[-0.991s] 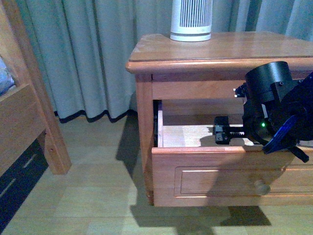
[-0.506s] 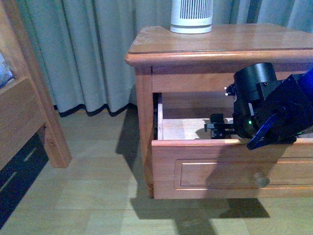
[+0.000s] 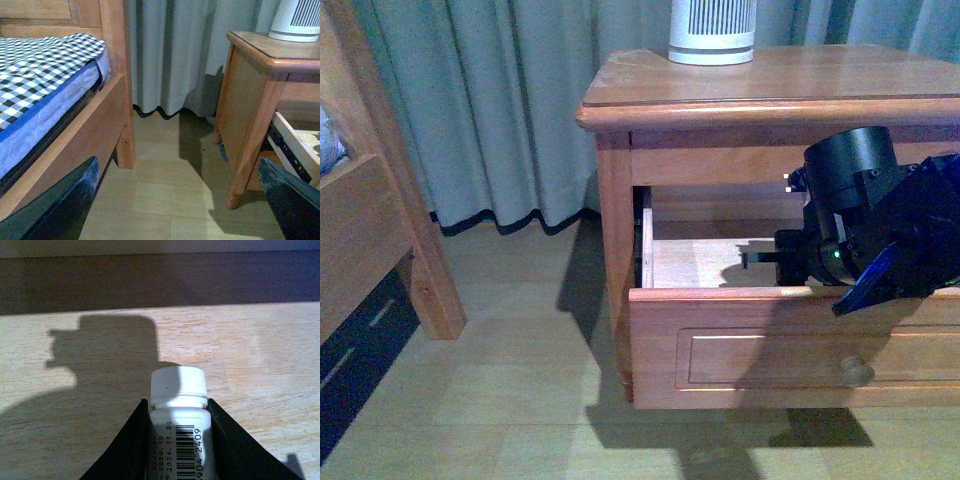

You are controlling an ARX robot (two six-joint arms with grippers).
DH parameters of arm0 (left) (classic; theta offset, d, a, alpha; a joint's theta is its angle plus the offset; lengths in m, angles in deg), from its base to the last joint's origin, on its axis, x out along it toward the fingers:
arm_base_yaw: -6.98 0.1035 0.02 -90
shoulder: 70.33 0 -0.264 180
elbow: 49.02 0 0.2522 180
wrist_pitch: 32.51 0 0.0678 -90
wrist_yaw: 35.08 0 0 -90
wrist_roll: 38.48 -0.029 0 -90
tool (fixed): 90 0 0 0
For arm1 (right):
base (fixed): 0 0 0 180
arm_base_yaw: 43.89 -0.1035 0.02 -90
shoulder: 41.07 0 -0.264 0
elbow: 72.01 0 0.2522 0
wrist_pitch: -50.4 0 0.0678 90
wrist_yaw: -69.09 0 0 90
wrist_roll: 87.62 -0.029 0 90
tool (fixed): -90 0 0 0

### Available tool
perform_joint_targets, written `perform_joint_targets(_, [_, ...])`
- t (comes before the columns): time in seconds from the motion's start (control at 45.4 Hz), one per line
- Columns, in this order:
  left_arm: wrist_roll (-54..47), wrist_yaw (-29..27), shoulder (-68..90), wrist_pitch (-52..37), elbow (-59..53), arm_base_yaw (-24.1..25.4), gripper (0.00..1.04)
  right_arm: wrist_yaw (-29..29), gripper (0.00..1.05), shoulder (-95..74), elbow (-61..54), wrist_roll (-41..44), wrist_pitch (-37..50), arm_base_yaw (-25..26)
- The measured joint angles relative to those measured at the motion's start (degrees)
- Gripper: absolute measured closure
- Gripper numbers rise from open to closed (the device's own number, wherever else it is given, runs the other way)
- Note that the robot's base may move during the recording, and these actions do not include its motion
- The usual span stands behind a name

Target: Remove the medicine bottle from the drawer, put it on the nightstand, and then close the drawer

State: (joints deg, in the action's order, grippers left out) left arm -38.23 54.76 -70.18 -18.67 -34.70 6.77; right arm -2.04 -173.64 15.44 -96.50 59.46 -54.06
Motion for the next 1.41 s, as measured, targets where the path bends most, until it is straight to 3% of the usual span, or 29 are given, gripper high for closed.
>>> perform_joint_targets(0.242, [0.0, 0.0, 0.0, 0.0, 0.0, 0.0, 0.07, -0.3, 0.74, 11.7, -8.0, -1.5, -2.9, -0.3])
perform_joint_targets(0.44, [0.0, 0.0, 0.0, 0.0, 0.0, 0.0, 0.07, -6.8, 0.75, 30.8, -19.6, -7.0, -9.6, -1.7])
perform_joint_targets(0.55, [0.0, 0.0, 0.0, 0.0, 0.0, 0.0, 0.07, -8.7, 0.75, 38.5, -19.0, -7.1, -11.7, -0.9])
perform_joint_targets(0.726, [0.0, 0.0, 0.0, 0.0, 0.0, 0.0, 0.07, -8.5, 0.75, 39.3, -4.9, -4.6, -13.6, 5.1])
perform_joint_targets(0.991, [0.0, 0.0, 0.0, 0.0, 0.0, 0.0, 0.07, -5.8, 0.75, 17.4, 22.8, -3.4, -19.7, 9.0])
perform_joint_targets(1.409, [0.0, 0.0, 0.0, 0.0, 0.0, 0.0, 0.07, -4.5, 0.75, 4.3, 32.8, -5.0, -22.9, 8.6])
